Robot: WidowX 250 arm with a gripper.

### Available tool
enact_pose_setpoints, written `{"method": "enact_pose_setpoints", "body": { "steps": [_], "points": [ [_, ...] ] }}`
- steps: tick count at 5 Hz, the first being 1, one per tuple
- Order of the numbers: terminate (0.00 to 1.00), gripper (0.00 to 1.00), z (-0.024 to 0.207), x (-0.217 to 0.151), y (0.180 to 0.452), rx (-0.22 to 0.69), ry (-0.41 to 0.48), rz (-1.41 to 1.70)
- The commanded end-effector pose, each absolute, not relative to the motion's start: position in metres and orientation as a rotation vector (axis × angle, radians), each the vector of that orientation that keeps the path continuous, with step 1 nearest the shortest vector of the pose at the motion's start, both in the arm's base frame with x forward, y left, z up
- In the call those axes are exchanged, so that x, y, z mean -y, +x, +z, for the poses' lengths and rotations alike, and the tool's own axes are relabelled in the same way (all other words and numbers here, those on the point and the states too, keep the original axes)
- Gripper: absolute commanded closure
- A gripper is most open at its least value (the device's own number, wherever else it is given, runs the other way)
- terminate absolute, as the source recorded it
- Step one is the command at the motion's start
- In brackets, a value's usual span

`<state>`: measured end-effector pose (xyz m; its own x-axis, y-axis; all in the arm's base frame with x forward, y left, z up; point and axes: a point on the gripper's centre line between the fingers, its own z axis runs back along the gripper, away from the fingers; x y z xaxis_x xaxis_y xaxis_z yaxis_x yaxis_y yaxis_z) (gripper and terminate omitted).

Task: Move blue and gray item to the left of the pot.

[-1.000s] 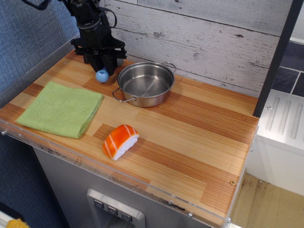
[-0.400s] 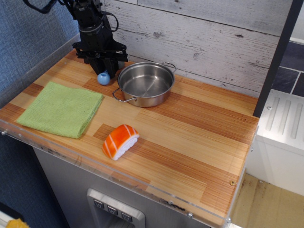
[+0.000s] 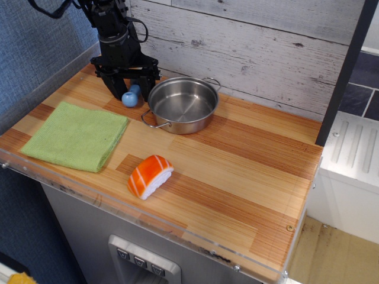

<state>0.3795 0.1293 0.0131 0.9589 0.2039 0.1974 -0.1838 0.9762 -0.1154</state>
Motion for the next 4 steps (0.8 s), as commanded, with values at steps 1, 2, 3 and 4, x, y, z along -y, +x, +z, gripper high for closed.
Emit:
{"method": "enact_pose_setpoints", "body": {
  "steps": [1,2,3,4],
  "points": [
    [0.00,0.00,0.045,-0.132,0.385,0.285,-0.081,0.170],
    [0.00,0.00,0.070,-0.132,0.386,0.317,-0.067,0.155],
    [0.00,0.00,0.095,-0.127,0.386,0.327,-0.051,0.135],
    [0.00,0.00,0.118,-0.124,0.379,0.367,-0.060,0.124]
  ]
}}
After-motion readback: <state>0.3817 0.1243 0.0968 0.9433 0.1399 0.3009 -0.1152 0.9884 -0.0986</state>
